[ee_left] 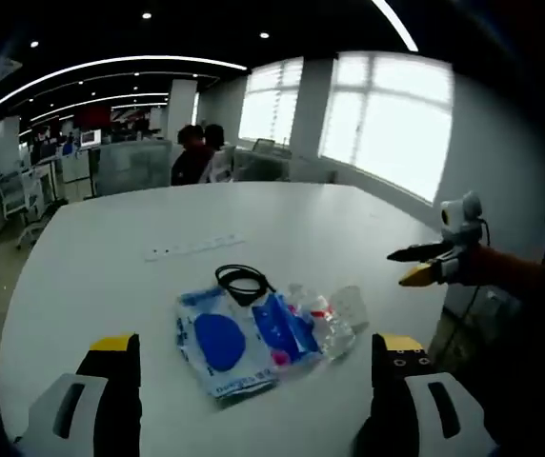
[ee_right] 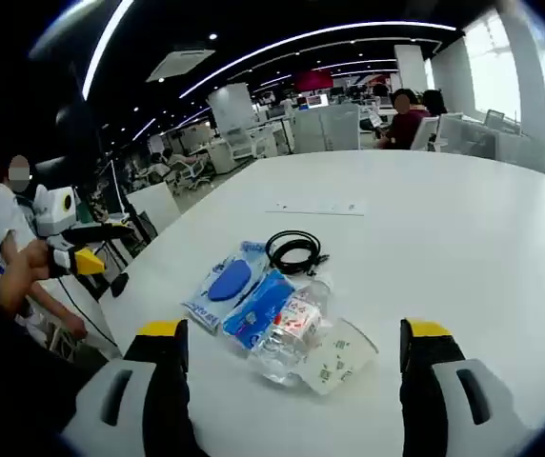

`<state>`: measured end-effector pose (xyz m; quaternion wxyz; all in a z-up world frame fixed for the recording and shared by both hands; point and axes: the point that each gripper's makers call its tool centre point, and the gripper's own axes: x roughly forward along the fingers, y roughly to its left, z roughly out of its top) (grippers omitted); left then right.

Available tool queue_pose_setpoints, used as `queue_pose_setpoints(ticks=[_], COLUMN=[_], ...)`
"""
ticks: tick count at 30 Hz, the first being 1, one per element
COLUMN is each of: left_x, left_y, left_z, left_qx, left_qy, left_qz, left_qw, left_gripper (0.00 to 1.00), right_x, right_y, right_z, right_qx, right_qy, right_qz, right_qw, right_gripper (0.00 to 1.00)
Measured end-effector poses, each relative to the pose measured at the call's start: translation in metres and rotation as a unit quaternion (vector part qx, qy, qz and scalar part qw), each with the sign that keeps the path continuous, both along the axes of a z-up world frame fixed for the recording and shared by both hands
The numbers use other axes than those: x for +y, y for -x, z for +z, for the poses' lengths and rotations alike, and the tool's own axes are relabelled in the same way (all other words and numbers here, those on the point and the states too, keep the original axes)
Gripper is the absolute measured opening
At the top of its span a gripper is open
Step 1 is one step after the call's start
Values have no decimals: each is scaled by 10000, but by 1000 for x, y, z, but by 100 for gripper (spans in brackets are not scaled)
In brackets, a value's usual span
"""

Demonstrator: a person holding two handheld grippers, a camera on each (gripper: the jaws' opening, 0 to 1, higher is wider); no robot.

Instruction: Arrange the tabletop items into an orderly group along one side of the table until the central work area is clear of visible clutter.

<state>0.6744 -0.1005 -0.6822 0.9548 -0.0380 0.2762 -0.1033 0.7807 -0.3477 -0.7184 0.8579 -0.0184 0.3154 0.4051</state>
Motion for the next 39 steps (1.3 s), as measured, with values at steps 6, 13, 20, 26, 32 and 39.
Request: queue_pose_setpoints(ticks=[6,13,20,26,32,39], left_x=[-1,-9,-12,-14,-19,-21], left_y=[-2,1,-4,-9,-11,-16], left_z=[2,-2,-2,-3,-5,-4], left_qx=[-60,-26,-25,-6,47,58], left_qy=[30,33,76,62,53,77], left_qz=[38,-6,-73,-209,-283,-314], left_qw=[10000,10000,9999,9998,9996,9995], left_gripper=[100,100,100,100,99,99], right_x=[1,1,-1,-7,-12,-13], right_y=[-3,-1,-4,-6,-4,-7], right_z=[0,-5,-5,-6,-10,-10], right_qx=[4,46,79,82,195,188], right_qy=[-2,13,11,4,-28,-33], right_qz=[32,65,21,-95,-156,-184], right_qw=[10000,10000,10000,9999,9997,9997], right_gripper=[84,84,84,83,82,82])
